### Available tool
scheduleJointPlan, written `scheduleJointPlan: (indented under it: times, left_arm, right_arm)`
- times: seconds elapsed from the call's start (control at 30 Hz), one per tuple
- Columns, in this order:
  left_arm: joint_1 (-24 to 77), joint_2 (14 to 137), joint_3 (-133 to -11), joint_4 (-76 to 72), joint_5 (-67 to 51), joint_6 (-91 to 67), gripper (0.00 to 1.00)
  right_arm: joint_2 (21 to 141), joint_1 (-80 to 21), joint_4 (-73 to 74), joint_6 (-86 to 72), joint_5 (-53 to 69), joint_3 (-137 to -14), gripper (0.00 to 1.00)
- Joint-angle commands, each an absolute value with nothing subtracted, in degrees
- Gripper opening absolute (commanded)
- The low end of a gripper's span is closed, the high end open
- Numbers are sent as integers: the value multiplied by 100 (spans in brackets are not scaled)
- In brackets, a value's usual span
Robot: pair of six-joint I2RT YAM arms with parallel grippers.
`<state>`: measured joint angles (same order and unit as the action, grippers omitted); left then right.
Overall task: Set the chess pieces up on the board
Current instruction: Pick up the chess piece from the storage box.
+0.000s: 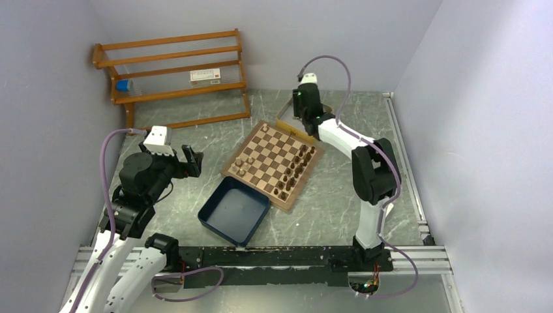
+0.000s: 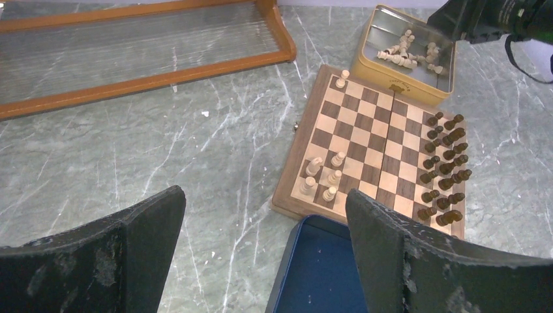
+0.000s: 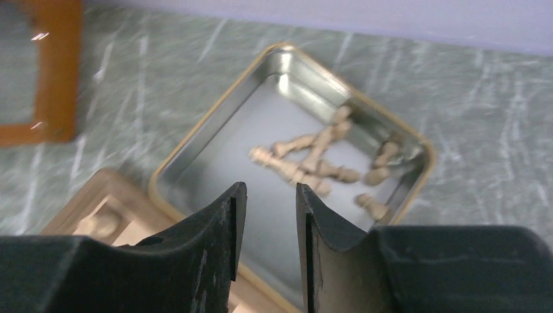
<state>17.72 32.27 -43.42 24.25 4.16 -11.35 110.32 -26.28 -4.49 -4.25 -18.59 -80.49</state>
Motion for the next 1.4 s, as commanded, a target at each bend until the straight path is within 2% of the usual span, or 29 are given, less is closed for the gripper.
scheduleJointPlan:
  times: [0.0,0.17,0.63,1.37]
  left_arm:
    - [1731,3164,-4307,2303,250,-1135,97]
    - [1731,3173,-4306,2302,266,-1138,97]
    - [1731,3141,-4315,2330,292,-1139,97]
    - [1731,3138,-4315,2329,280,-1141,97]
  right_arm:
    - [11541,-2067,-256,-424,-1805,-8558,36]
    - [12125,-1720,-206,-509,-1750,-9078,31]
    - [13209,-1644,-362,-833,-2086,-10011,33]
    - [13813,-1644,-301,-941,-2484,-10520,28]
